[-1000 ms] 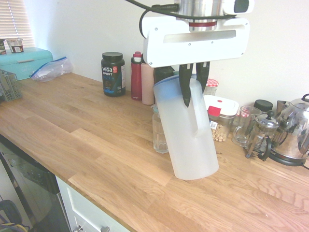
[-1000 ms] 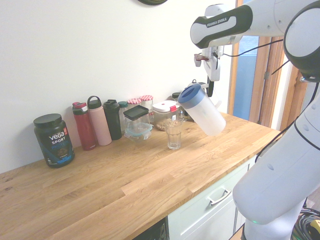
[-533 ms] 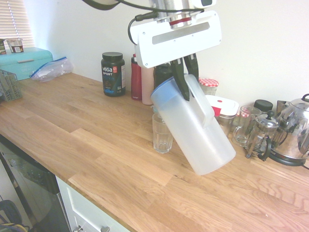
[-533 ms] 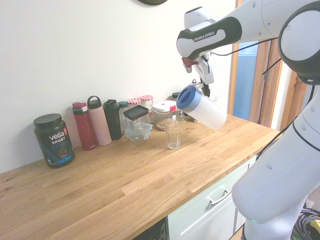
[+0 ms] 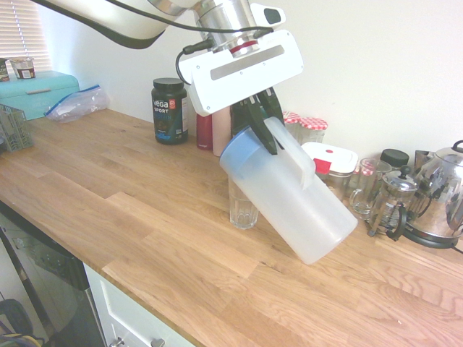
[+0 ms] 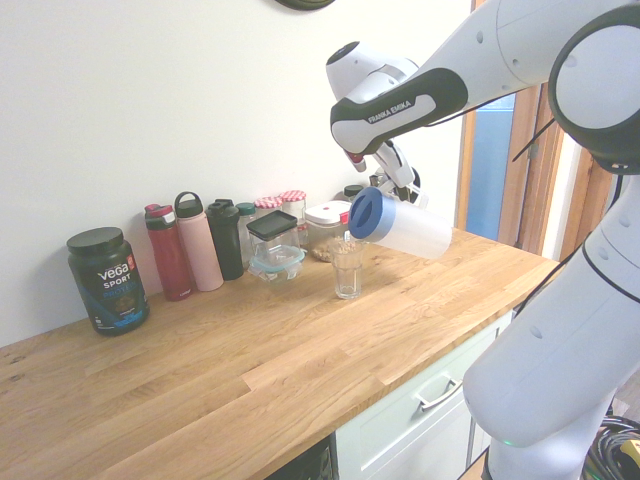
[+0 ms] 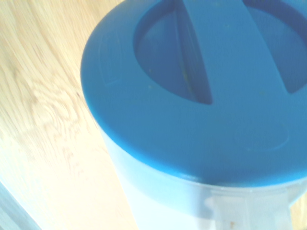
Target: Pour me some water
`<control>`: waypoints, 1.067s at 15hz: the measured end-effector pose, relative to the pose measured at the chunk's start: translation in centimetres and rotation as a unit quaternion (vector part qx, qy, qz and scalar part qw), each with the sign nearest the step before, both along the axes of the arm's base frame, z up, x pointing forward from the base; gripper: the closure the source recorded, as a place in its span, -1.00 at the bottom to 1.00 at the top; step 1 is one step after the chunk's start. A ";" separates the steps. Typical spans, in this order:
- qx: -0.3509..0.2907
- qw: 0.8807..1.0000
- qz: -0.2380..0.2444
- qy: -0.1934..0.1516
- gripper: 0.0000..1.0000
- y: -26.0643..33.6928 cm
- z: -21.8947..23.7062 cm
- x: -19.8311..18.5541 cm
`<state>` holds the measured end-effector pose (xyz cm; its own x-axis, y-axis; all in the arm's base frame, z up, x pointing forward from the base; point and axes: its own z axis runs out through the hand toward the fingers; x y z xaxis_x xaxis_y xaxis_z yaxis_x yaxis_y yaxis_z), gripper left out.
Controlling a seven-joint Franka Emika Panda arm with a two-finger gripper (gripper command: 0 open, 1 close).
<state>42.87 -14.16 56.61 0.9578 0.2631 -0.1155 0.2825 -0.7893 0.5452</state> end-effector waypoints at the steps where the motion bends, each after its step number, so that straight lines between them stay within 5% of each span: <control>1: -0.012 1.000 0.002 0.002 1.00 0.1 -0.1 -0.1; 13: -0.065 0.998 0.008 0.012 1.00 0.7 -1.2 -0.2; 16: -0.034 0.999 -0.006 -0.016 1.00 -0.1 -0.1 -0.8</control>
<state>42.02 -14.23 56.47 0.9643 0.2447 -0.1013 0.2548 -0.7528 0.6070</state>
